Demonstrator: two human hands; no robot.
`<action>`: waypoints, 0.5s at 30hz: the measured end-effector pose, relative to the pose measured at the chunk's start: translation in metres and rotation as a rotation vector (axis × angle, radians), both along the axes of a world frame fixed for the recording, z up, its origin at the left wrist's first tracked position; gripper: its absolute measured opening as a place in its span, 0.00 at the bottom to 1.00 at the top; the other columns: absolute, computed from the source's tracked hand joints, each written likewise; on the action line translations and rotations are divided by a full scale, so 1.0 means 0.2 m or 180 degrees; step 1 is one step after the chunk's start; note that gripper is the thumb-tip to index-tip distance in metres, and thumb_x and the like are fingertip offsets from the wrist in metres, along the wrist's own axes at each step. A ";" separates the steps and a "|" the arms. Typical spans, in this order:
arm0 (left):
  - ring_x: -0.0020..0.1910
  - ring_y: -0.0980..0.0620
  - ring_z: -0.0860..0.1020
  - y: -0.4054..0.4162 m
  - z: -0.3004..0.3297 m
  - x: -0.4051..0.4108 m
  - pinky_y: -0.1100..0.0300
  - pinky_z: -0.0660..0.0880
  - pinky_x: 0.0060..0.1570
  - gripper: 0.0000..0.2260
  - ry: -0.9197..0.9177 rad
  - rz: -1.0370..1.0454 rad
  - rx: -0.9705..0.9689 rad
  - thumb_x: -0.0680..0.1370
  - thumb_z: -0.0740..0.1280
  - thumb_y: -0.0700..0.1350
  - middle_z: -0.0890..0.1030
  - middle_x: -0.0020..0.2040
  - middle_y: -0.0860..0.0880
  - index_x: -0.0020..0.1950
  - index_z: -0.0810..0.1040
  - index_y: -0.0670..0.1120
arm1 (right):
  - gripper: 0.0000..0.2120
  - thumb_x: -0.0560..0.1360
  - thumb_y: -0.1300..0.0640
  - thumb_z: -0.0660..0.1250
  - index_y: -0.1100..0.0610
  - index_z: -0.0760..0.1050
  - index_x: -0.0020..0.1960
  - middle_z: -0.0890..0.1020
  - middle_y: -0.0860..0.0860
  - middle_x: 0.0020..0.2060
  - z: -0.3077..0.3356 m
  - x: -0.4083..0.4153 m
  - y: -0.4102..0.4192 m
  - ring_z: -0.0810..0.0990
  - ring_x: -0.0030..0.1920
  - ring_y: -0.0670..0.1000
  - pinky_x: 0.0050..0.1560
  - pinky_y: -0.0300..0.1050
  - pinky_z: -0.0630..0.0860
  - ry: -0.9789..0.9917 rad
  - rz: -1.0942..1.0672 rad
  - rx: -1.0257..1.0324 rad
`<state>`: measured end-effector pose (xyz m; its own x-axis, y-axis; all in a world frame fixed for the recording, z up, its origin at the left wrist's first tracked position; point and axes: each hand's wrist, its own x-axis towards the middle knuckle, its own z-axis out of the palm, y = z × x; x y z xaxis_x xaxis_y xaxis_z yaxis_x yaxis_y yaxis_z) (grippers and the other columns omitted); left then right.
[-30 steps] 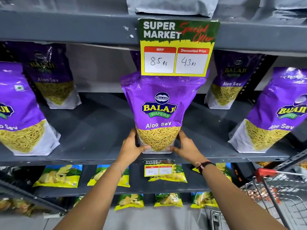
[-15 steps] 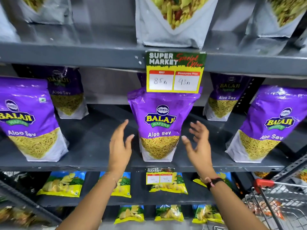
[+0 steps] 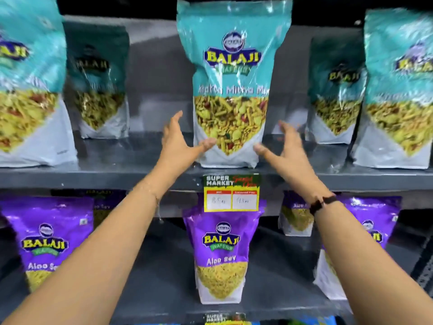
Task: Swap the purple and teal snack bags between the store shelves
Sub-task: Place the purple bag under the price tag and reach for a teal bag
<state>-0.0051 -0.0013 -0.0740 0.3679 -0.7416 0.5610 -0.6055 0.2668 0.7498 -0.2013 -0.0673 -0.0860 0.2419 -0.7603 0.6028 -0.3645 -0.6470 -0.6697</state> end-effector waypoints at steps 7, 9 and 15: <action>0.60 0.51 0.70 -0.10 0.00 0.07 0.58 0.67 0.61 0.33 0.0385 -0.0977 0.0806 0.66 0.73 0.38 0.70 0.67 0.44 0.66 0.60 0.42 | 0.36 0.62 0.48 0.75 0.55 0.64 0.64 0.75 0.50 0.62 0.01 0.04 -0.15 0.74 0.61 0.49 0.63 0.48 0.71 0.0468 0.0727 0.0644; 0.61 0.50 0.71 -0.11 -0.01 0.06 0.56 0.68 0.64 0.34 0.0354 -0.0952 0.0852 0.65 0.74 0.39 0.71 0.66 0.44 0.66 0.61 0.43 | 0.35 0.61 0.48 0.75 0.55 0.65 0.63 0.75 0.51 0.62 -0.01 0.03 -0.15 0.75 0.60 0.49 0.64 0.50 0.71 0.0440 0.0715 0.0630; 0.61 0.51 0.70 -0.12 -0.01 0.06 0.58 0.67 0.62 0.34 0.0315 -0.0998 0.0761 0.64 0.74 0.41 0.70 0.67 0.45 0.66 0.61 0.44 | 0.32 0.63 0.52 0.75 0.55 0.65 0.62 0.76 0.52 0.61 0.00 0.02 -0.14 0.76 0.59 0.50 0.64 0.50 0.71 0.0302 0.0829 0.0698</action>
